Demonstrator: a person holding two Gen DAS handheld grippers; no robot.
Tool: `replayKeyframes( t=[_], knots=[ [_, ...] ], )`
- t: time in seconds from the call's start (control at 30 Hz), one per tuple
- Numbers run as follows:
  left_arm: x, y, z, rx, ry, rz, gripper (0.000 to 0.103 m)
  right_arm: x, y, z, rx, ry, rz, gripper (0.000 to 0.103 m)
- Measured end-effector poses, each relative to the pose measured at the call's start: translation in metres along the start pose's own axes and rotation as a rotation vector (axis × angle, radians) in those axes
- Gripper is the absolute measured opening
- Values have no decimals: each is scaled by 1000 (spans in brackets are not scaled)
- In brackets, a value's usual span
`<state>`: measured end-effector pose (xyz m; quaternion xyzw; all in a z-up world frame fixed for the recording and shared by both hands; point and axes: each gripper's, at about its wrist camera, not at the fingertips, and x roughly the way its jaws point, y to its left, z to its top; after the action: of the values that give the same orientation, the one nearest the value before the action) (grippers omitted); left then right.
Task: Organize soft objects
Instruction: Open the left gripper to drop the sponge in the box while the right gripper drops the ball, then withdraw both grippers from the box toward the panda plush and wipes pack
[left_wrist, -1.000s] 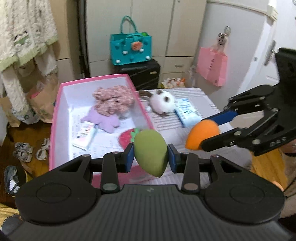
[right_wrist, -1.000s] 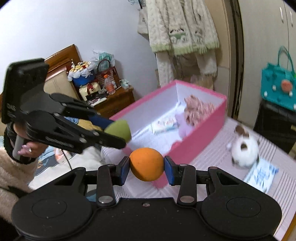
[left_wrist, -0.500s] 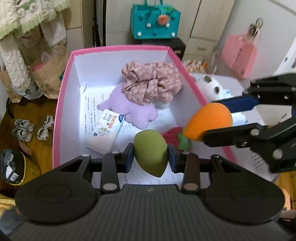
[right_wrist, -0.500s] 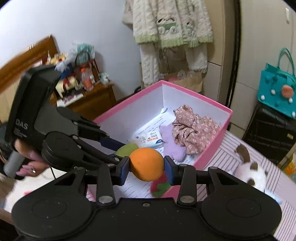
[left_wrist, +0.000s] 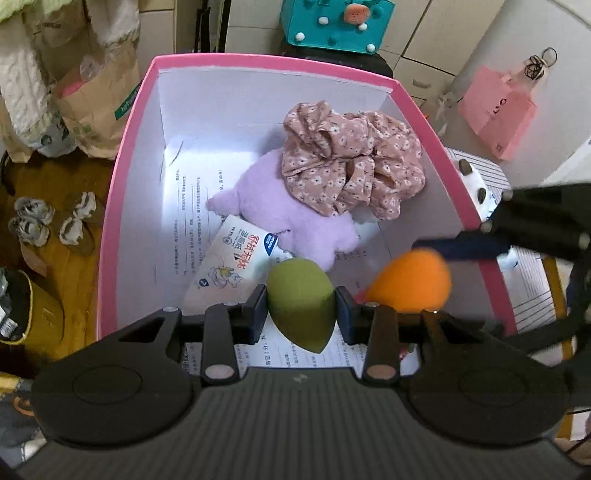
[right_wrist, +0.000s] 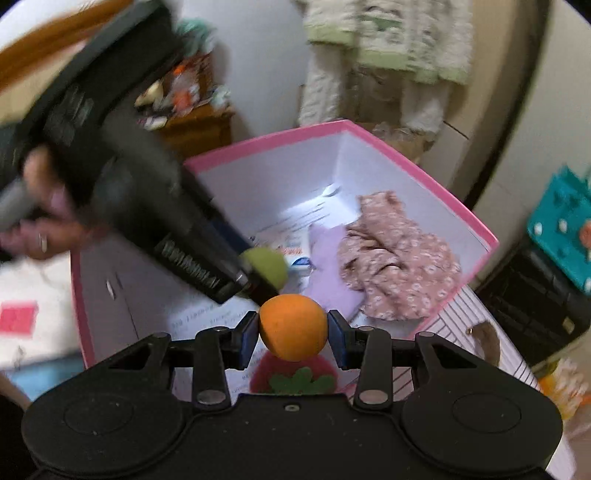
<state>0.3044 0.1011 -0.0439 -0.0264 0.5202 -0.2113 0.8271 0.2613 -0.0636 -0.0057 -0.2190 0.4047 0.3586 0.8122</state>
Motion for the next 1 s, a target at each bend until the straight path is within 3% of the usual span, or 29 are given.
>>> replayKeyframes(
  t=[0.2,0.33,0.43,0.7,1.0],
  knots=[
    [-4,1,-3,-27,-28,21,41,11,6,8,-43,17,-56,45],
    [-12,-2,-8,-27,-50,17,52,14,5,9,-40,10,-119,47],
    [-25,-9,-14,11,-92,44,55,-1,3,5,-1,-35,-100,56],
    [-65,-20,-32,51,-116,45,68,-67,-2,-13,147,-173,-70,56],
    [-118,-48,-54,125,-175,93,72,-123,11,-39,238,-211,33,57]
  ],
)
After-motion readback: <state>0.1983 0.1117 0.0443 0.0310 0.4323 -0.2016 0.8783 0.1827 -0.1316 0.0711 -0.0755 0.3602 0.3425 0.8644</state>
